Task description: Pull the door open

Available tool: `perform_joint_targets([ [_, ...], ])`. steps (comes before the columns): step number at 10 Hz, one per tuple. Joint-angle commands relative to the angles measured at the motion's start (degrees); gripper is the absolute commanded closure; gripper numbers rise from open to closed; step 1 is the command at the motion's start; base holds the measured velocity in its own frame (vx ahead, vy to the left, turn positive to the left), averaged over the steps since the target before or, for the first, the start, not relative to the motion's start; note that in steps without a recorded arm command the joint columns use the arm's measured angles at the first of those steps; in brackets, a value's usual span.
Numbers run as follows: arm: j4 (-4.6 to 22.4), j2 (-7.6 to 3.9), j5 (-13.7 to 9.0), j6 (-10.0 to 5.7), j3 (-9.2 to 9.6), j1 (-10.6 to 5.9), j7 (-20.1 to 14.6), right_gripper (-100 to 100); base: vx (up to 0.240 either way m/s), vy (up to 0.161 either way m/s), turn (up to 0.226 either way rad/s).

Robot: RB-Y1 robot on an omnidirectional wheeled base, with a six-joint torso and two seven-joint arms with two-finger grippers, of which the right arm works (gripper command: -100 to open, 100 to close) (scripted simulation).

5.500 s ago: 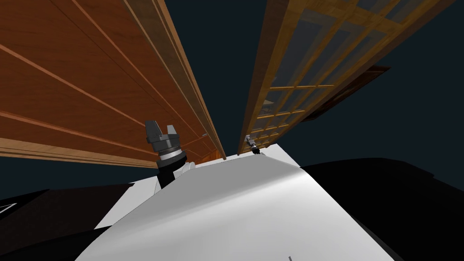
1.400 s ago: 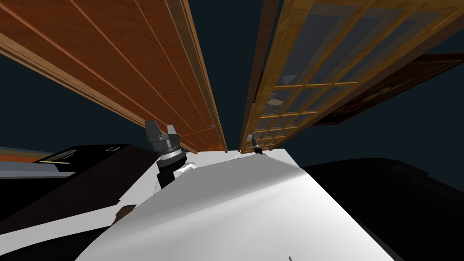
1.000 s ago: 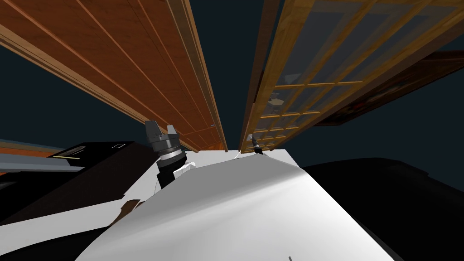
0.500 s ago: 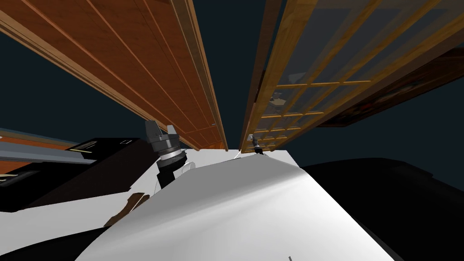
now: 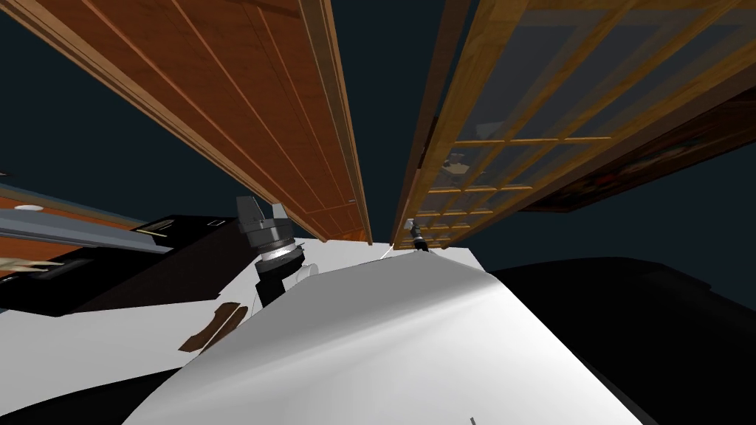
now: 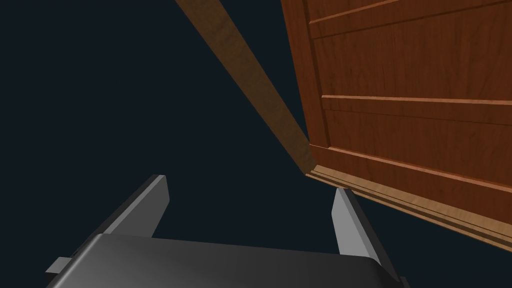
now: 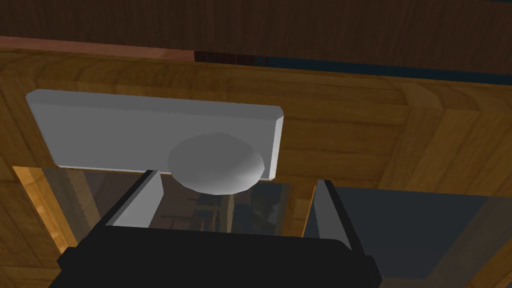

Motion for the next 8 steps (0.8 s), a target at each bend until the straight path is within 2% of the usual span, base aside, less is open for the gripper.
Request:
perform_joint_targets([
  [1,-0.19,0.16,-0.68,0.17,0.26,0.00,-2.43,-100,-0.032,0.013,0.044],
  [7,-0.53,0.76,-3.84,0.56,1.26,-0.33,-11.61,-100,-0.046,-0.010,0.044],
  [8,-0.53,0.76,-3.84,0.56,1.26,-0.33,-12.22,-100,-0.041,-0.010,0.021],
])
